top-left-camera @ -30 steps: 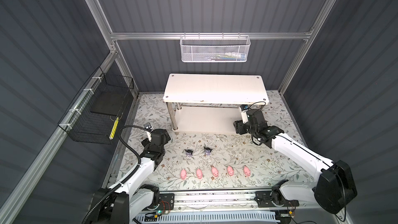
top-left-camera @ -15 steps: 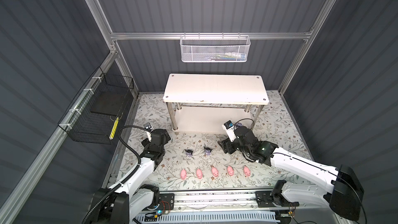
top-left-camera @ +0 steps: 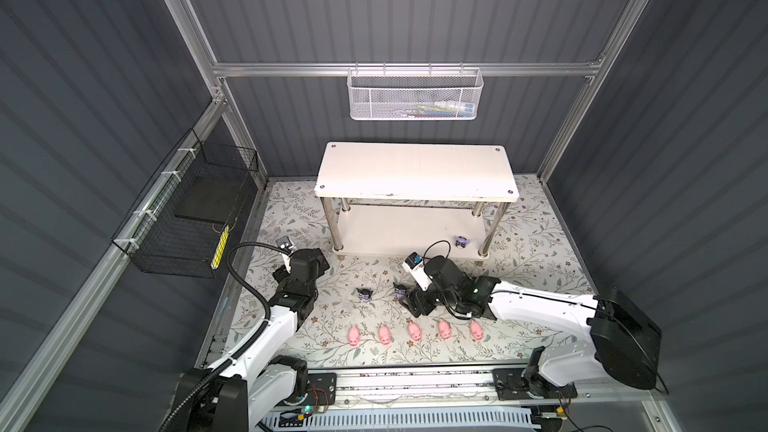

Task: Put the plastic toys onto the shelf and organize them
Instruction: 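Lower the right gripper onto the next black-and-purple toy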

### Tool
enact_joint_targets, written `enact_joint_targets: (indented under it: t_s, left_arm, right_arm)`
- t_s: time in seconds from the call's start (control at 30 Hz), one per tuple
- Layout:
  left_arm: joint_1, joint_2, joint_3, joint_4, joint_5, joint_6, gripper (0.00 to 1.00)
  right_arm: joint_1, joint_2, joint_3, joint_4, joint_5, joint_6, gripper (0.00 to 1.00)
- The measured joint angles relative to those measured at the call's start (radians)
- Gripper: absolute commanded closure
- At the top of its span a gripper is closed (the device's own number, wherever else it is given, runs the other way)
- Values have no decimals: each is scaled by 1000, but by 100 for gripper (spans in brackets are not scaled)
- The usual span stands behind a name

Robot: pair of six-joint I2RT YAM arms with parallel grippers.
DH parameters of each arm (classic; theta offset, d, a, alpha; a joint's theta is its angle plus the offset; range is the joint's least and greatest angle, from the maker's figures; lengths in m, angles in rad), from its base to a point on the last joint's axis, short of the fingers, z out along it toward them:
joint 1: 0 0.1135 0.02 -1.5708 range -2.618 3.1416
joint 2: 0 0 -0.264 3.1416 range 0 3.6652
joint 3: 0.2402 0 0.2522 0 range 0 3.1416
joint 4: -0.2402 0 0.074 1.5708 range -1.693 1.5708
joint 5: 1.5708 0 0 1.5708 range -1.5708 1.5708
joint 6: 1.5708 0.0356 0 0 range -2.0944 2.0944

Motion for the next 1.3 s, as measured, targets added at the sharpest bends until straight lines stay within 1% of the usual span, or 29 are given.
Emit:
enact_joint_targets:
  t_s: [0.37,0.7,1.0,1.13,1.23,1.3]
  left_arm:
    - [0,-3,-8,1,0,-2,2]
    - [0,-3,-8,1,0,-2,2]
    - [0,-2,-8,1,0,-2,2]
    - [0,5,-8,1,0,-2,2]
    - [0,10,-8,2,0,-2,2]
    - [0,11,-8,1,0,-2,2]
  right_arm:
    - [0,126,93,-22,2,-27,22]
    - [0,234,166,-55,60,-42,26]
    - [0,282,206,-80,86,-48,44]
    - [-1,282,208,-83,87,-47,45]
    - [-1,284,210,-83,87,-49,49]
    - [-1,286,212,-84,87,-49,49]
